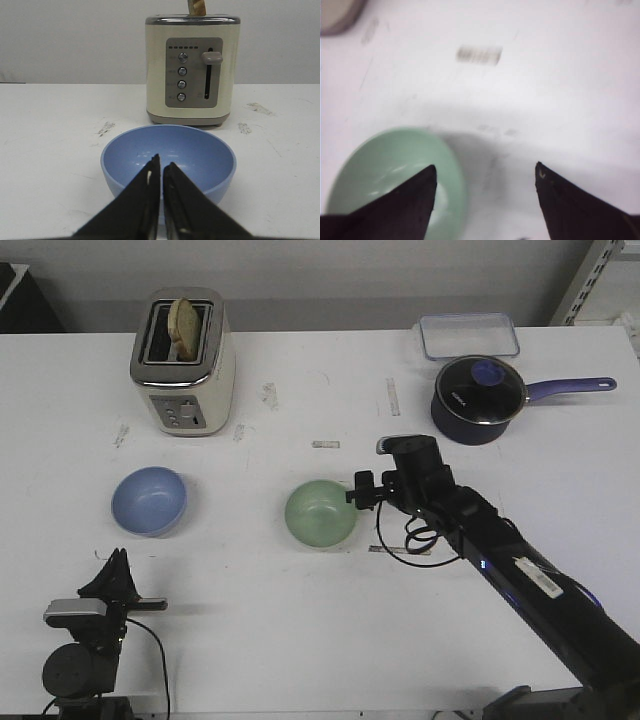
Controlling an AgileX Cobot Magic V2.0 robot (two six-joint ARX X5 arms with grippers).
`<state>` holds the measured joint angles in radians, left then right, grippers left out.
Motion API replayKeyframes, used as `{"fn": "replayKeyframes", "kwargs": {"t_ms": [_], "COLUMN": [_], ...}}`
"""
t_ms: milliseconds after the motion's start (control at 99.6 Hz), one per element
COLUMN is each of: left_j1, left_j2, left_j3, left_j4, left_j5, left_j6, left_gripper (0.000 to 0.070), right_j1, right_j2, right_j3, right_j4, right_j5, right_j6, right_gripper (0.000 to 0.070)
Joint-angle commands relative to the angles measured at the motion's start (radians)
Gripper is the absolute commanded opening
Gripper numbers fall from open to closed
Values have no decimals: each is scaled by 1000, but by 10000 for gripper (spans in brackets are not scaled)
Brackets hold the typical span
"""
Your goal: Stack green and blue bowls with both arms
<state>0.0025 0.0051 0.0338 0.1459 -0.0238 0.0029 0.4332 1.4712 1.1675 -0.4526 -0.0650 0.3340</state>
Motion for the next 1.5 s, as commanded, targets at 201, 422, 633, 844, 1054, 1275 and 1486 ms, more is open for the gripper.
{"fn": "replayKeyframes", "kwargs": {"t_ms": [201, 422, 633, 844, 1054, 1275, 1486], "left_j1": [1, 1, 1, 1, 1, 1, 1], "left_j2": [-2, -2, -2, -2, -2, -2, -2], "left_j3": [-21, -21, -21, -21, -21, -21, -21], "left_j4": [12, 12, 12, 12, 12, 13, 12], "left_j5": [-3, -3, -3, -3, -3, -3, -3], "left_j6": [8, 8, 8, 8, 8, 8, 8], "left_gripper": [1, 1, 1, 1, 1, 1, 1], "right_j1": [-105, -243, -332, -361, -360, -360, -360], "right_j2": [-206, -424, -649, -868, -1032, -1153, -1234], "right_j3": [-234, -457, -673, -802, -811, -811, -811], "right_j4": [214, 366, 499, 497, 423, 424, 427], "right_j5": [46, 47, 47, 47, 46, 46, 46], "right_j6": [-362, -375, -375, -330, -330, -331, -331], "right_gripper": [7, 6, 6, 6, 6, 6, 6]}}
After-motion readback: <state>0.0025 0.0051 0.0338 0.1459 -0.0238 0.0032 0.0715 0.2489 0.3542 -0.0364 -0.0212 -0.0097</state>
